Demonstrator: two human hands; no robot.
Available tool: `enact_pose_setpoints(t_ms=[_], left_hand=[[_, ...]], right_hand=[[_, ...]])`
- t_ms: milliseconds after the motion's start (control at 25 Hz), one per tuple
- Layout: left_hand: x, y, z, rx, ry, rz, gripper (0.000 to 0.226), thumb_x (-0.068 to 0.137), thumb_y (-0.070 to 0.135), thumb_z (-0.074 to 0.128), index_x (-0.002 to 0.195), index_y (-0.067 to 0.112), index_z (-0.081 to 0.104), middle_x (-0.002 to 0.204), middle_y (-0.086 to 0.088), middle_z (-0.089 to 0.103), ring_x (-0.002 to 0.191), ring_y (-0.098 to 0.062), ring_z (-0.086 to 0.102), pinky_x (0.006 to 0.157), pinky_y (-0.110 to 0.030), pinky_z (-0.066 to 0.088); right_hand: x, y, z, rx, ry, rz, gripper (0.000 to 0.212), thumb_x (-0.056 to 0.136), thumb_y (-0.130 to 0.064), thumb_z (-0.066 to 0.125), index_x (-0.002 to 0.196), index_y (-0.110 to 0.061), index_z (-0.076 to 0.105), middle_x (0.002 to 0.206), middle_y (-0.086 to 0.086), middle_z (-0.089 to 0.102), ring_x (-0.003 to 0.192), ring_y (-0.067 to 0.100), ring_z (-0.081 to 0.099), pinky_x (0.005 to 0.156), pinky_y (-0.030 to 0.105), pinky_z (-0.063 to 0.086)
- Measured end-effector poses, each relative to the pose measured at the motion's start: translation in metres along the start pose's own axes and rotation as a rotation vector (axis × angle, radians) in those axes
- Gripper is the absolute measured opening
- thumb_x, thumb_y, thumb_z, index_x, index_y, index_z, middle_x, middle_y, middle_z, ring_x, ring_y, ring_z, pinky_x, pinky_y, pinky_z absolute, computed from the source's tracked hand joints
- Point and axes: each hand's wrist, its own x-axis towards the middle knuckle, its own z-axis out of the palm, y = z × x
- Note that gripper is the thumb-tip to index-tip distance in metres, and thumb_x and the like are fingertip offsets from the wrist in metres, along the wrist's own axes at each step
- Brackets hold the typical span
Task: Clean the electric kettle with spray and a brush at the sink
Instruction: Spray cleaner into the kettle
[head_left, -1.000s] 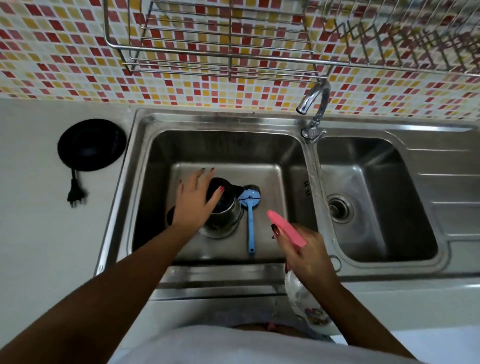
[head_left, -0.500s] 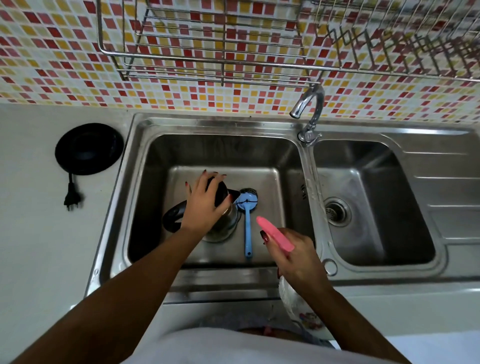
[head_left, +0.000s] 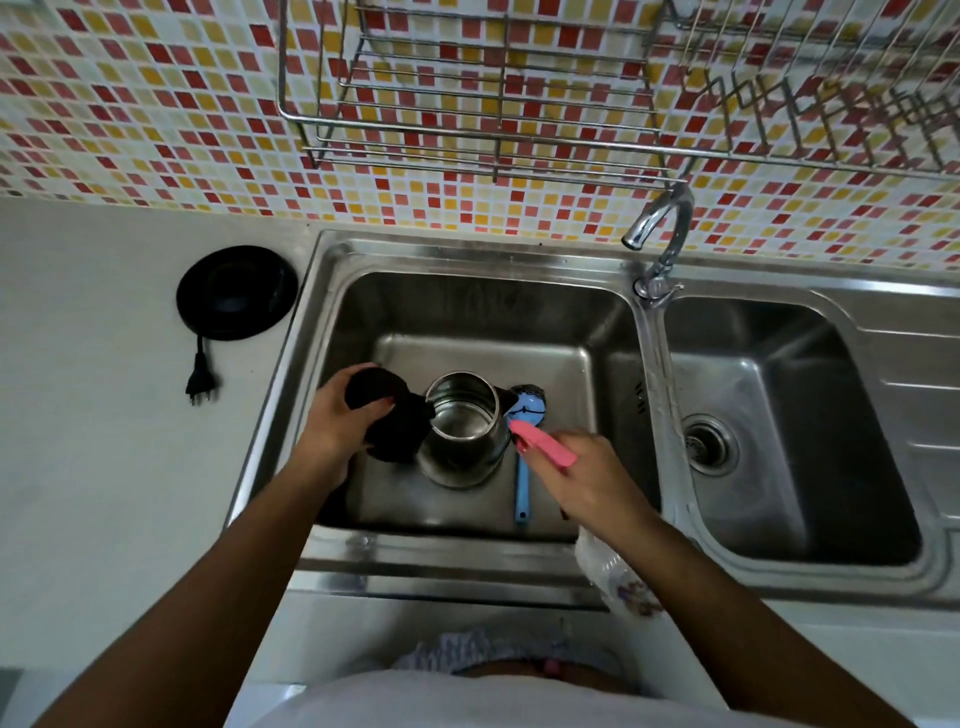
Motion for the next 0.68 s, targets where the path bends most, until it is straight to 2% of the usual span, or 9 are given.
enact_pose_setpoints(t_ms=[120,200,320,440,600,680], left_hand=[[-0.024,-0.01,-0.005,0.013,-0.075,0.067,0.046,0.084,-0.006,0.065,0.12,0.024,0.06,0.11,-0.004,0.065,0.112,-0.03,0.061,0.083,-0.04,0.056],[-0.036,-0.017,-0.007,0.018,-0.103,0.092,0.049,0.084,-0.007,0.065,0.113,0.033,0.061,0.113,-0.001,0.064,0.112,-0.024,0.06,0.088,-0.042,0.055],[-0.047,-0.023,-0.007,-0.023,-0.134,0.118,0.05,0.085,-0.006,0.064,0.113,0.035,0.06,0.123,-0.006,0.061,0.115,-0.022,0.058,0.084,-0.035,0.055],[-0.05,-0.024,-0.007,-0.018,-0.144,0.123,0.05,0.086,-0.005,0.063,0.116,0.035,0.059,0.127,-0.009,0.059,0.117,-0.023,0.057,0.08,-0.031,0.055],[-0.051,-0.024,-0.012,0.046,-0.174,0.124,0.05,0.087,-0.002,0.064,0.123,0.032,0.056,0.127,-0.003,0.059,0.118,-0.02,0.056,0.089,-0.037,0.055],[-0.052,-0.025,-0.01,0.062,-0.186,0.136,0.051,0.086,-0.001,0.065,0.124,0.032,0.056,0.127,-0.003,0.059,0.119,-0.02,0.055,0.093,-0.039,0.054]], right_hand=[[0.013,-0.004,0.005,-0.324,-0.137,-0.125,0.048,0.089,-0.056,0.044,0.093,-0.012,0.063,0.094,0.005,0.059,0.08,0.021,0.059,0.074,0.042,0.053],[0.016,-0.007,0.008,-0.425,-0.199,-0.165,0.05,0.092,-0.054,0.041,0.088,-0.009,0.063,0.091,0.007,0.06,0.077,0.024,0.06,0.073,0.041,0.053],[0.018,-0.007,0.012,-0.468,-0.196,-0.178,0.056,0.094,-0.055,0.036,0.082,-0.007,0.062,0.079,0.008,0.059,0.07,0.026,0.061,0.069,0.038,0.053],[0.019,-0.005,0.015,-0.475,-0.158,-0.162,0.056,0.093,-0.057,0.035,0.085,-0.008,0.061,0.077,0.005,0.055,0.07,0.025,0.06,0.065,0.033,0.049],[0.019,-0.002,0.018,-0.445,-0.15,-0.121,0.054,0.09,-0.059,0.041,0.077,-0.01,0.061,0.076,0.01,0.062,0.067,0.027,0.061,0.062,0.035,0.051],[0.019,-0.001,0.021,-0.445,-0.154,-0.095,0.055,0.089,-0.059,0.041,0.07,-0.011,0.059,0.072,0.01,0.062,0.063,0.027,0.06,0.055,0.032,0.045]])
